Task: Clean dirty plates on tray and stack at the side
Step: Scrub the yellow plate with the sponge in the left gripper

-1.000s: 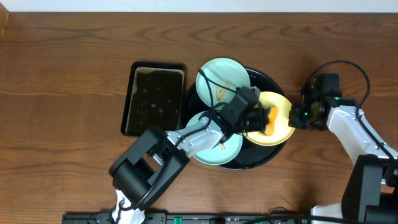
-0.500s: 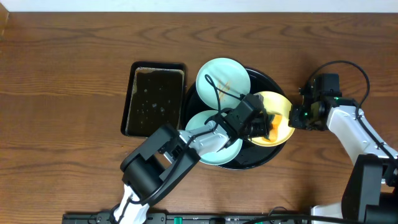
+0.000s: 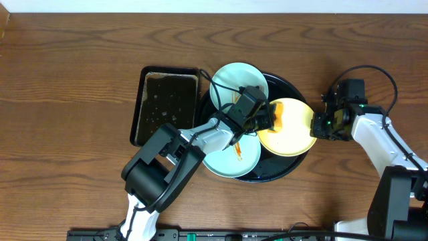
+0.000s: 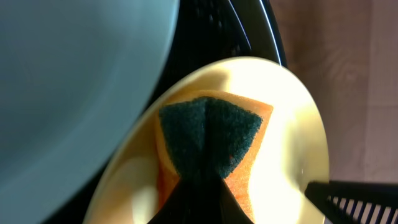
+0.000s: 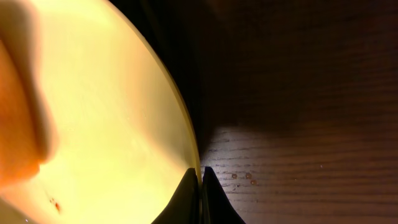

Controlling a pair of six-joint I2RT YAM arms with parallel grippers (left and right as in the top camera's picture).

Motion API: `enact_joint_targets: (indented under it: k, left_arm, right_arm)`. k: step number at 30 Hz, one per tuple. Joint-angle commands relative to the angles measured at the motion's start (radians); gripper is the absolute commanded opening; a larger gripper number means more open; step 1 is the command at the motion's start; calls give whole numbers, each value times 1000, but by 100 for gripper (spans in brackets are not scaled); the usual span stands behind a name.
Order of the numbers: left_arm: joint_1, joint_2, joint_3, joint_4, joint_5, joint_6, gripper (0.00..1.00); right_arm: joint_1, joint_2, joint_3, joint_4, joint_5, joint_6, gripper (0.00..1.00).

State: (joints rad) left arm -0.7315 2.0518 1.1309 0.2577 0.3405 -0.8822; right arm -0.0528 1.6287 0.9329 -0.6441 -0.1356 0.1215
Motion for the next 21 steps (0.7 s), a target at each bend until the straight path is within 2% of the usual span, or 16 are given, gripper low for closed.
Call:
enact_joint_targets:
  k: [1, 6, 12, 19, 21]
  left_arm:
    - [-19, -17, 19, -65, 60, 72, 7]
    - [-61, -67, 19, -145, 130, 180, 7]
    - [-113, -85, 19, -166, 140, 182, 7]
    - [-138, -82, 19, -217, -108, 185, 7]
    - [-133, -79, 19, -220, -200, 221, 7]
  right_arm:
    - [10, 8, 15, -3, -3, -15, 1]
    - [10, 8, 15, -4, -4, -15, 1]
    - [10, 8, 15, -5, -4, -15, 1]
    - [10, 8, 15, -8, -4, -15, 1]
    - [10, 8, 15, -10, -4, -15, 1]
